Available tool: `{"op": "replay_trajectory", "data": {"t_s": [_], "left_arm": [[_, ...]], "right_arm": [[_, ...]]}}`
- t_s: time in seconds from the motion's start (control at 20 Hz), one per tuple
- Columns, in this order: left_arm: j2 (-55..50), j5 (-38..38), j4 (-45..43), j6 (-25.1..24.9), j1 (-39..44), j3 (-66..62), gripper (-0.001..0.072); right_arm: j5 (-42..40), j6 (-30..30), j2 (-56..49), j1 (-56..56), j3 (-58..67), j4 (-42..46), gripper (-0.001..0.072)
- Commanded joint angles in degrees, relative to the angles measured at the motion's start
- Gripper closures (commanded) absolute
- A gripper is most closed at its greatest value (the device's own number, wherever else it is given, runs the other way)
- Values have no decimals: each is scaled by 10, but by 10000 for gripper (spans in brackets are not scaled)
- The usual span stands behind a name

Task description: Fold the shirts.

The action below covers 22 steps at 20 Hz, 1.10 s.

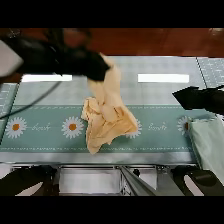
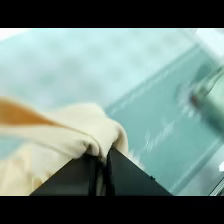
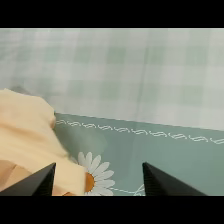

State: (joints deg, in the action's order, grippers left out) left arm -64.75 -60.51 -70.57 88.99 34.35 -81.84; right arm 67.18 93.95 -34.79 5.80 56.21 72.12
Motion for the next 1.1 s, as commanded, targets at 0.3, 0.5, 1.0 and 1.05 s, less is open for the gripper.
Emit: {"op": "replay_trajectory", "data": {"t_s": [0.3, 0.5, 1.0, 1.05], "left_arm": [[-30, 3, -43, 44, -70, 336, 6], [15, -98, -135, 30, -210, 264, 6], [99, -41, 343, -200, -442, 631, 9], [96, -15, 349, -200, -424, 641, 9]], "right_arm": [[-50, -17, -125, 0, -119, -33, 90], [-7, -23, -199, -139, -18, 20, 89], [-45, -124, -173, -305, -267, -180, 90], [-59, -141, -173, -272, -278, -189, 90]]}}
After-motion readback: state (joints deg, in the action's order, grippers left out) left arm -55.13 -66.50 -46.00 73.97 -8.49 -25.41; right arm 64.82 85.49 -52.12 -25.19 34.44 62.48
